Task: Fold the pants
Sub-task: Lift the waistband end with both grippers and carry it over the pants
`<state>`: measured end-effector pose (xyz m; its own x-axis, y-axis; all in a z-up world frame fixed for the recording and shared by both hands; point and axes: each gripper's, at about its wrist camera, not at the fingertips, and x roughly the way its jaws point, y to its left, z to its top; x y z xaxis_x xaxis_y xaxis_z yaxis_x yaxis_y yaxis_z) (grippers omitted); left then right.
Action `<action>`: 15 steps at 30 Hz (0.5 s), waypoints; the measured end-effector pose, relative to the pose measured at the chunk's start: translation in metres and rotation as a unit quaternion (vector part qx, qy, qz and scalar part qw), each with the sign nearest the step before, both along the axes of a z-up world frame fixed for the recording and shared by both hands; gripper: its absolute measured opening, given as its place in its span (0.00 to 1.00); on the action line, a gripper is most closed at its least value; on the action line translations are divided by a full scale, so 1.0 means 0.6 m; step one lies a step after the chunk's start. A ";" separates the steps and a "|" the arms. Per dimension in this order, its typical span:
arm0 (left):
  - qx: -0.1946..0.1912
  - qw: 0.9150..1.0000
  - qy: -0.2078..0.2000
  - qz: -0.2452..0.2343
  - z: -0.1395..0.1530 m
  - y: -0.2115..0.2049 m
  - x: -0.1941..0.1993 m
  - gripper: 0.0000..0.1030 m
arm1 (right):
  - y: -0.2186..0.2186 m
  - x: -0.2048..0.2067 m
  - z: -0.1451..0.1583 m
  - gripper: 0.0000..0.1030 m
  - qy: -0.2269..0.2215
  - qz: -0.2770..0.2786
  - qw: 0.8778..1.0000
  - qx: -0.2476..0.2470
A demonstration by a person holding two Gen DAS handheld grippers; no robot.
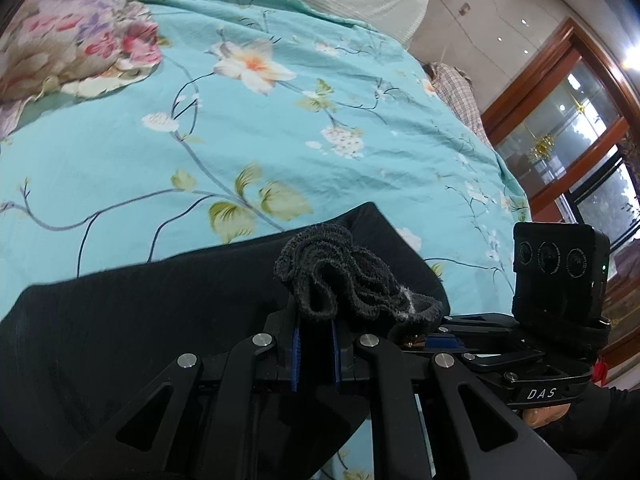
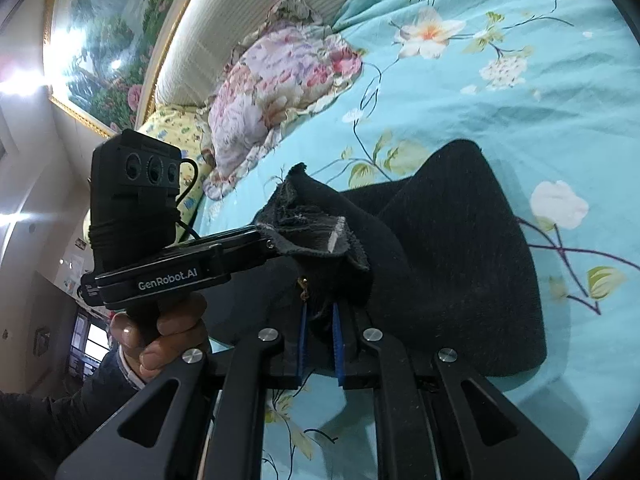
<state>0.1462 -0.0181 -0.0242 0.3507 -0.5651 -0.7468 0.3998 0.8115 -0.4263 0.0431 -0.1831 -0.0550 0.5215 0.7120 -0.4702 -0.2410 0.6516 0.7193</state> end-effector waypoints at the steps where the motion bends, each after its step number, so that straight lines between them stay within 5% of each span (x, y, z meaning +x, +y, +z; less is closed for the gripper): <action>1: -0.001 1.000 0.002 0.003 -0.002 0.004 -0.001 0.11 | 0.003 0.000 -0.001 0.14 0.001 0.001 1.000 -0.002; 9: -0.006 0.999 0.030 0.042 -0.020 0.042 -0.015 0.11 | 0.032 0.003 -0.002 0.19 0.006 0.008 0.999 -0.044; 15: -0.008 0.996 0.036 0.086 -0.023 0.082 -0.032 0.17 | 0.058 -0.002 0.008 0.39 -0.006 0.024 0.998 -0.064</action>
<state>0.1268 0.0313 -0.0380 0.3889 -0.5137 -0.7648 0.2242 0.8580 -0.4622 0.0419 -0.1484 -0.0505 0.4937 0.6713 -0.5528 -0.2825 0.7250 0.6282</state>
